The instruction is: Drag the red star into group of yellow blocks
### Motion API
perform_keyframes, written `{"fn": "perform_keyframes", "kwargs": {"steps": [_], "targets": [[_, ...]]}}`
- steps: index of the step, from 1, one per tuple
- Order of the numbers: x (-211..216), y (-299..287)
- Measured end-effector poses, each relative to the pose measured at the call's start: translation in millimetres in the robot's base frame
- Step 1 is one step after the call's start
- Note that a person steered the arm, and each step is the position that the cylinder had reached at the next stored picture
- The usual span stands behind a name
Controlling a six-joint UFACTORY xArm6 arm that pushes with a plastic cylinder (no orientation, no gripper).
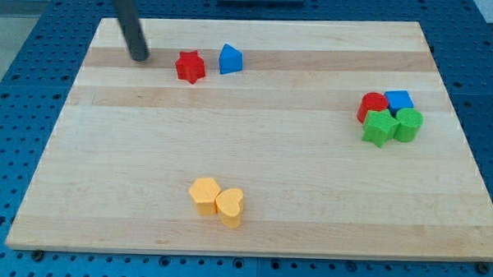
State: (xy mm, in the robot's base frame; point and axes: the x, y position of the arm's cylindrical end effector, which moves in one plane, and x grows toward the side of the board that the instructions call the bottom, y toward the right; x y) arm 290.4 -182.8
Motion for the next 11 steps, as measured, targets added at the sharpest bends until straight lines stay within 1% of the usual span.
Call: {"fn": "perform_keyframes", "kwargs": {"steps": [1,2,4,5,6,7,9,11], "targets": [[13,53],[43,109],[117,161],[144,181],[129,182],[110,209],[170,210],[218,181]]}}
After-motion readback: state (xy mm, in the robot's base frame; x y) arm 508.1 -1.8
